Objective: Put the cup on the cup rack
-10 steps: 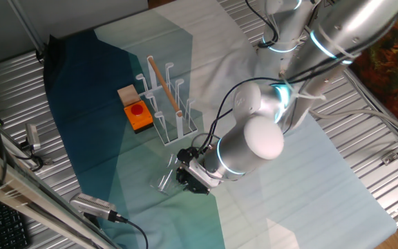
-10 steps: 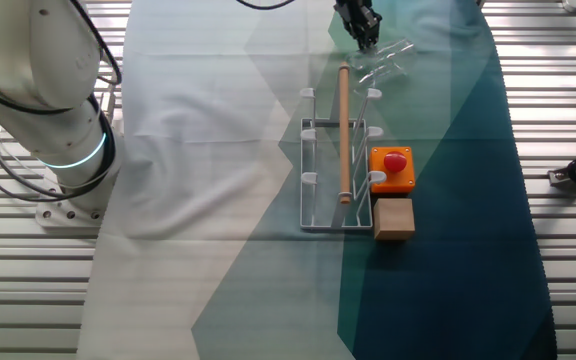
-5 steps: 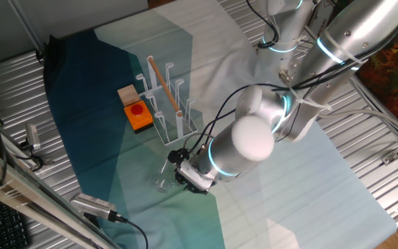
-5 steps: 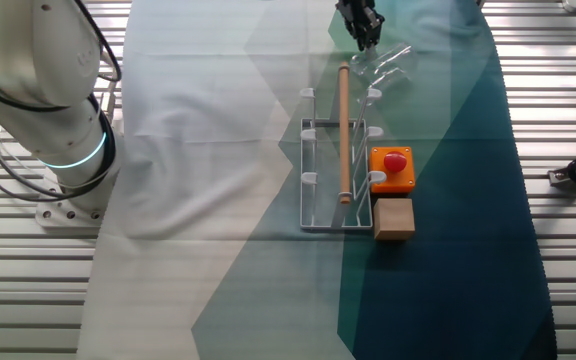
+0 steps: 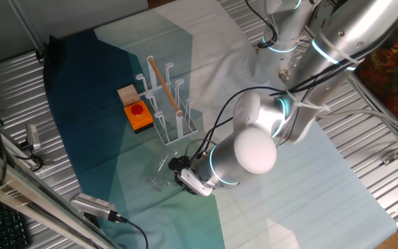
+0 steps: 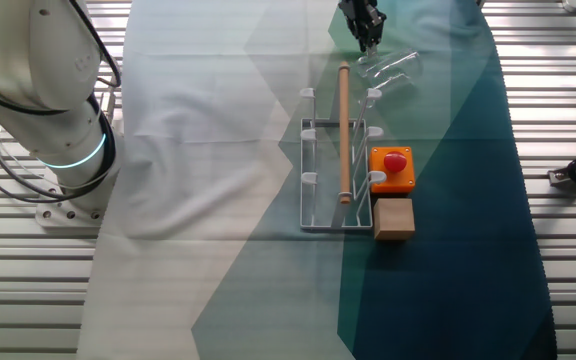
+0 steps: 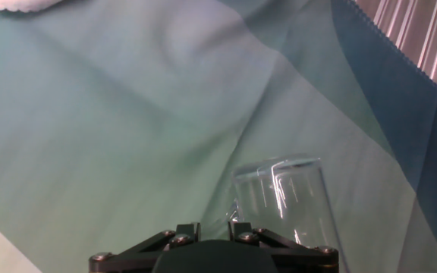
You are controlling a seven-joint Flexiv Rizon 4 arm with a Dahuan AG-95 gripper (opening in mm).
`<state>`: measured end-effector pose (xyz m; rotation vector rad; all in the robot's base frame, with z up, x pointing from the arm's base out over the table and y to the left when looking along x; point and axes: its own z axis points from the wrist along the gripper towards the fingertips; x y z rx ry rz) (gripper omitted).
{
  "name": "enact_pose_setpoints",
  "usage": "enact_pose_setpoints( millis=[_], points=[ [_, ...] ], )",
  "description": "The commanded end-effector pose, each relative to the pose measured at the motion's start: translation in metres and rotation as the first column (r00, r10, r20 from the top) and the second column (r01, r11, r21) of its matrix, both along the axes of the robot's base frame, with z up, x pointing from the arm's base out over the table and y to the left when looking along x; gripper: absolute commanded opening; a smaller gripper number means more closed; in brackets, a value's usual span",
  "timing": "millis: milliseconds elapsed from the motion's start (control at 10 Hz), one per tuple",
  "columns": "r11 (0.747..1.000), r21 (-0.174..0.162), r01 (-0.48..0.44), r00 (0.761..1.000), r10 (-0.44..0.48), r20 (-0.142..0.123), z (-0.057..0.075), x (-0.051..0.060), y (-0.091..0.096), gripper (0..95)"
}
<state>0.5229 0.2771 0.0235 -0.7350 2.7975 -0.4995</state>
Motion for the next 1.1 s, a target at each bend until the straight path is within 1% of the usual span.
enact_pose_setpoints(
  millis=[100,200,300,400,500,900,1000,1100],
  points=[
    [1.0,-0.008,0.001,1.0,-0.001,0.005,-0.003,0.004,0.001,19.0],
    [1.0,-0.012,0.006,1.0,-0.005,0.005,-0.002,0.005,0.001,0.0],
    [1.0,-0.024,0.002,1.0,-0.002,0.002,0.001,0.006,0.001,0.0],
    [1.0,-0.021,0.003,1.0,-0.003,-0.006,0.006,0.008,0.0,0.0],
    [1.0,-0.018,0.003,1.0,-0.003,-0.008,0.007,0.009,0.0,0.0],
    [1.0,-0.023,0.004,1.0,-0.004,-0.003,0.009,0.011,-0.003,0.0],
    [1.0,-0.022,0.014,1.0,-0.014,-0.002,0.011,0.013,-0.005,19.0],
    [1.0,-0.023,0.019,1.0,-0.019,0.0,0.012,0.013,-0.008,19.0]
  ],
)
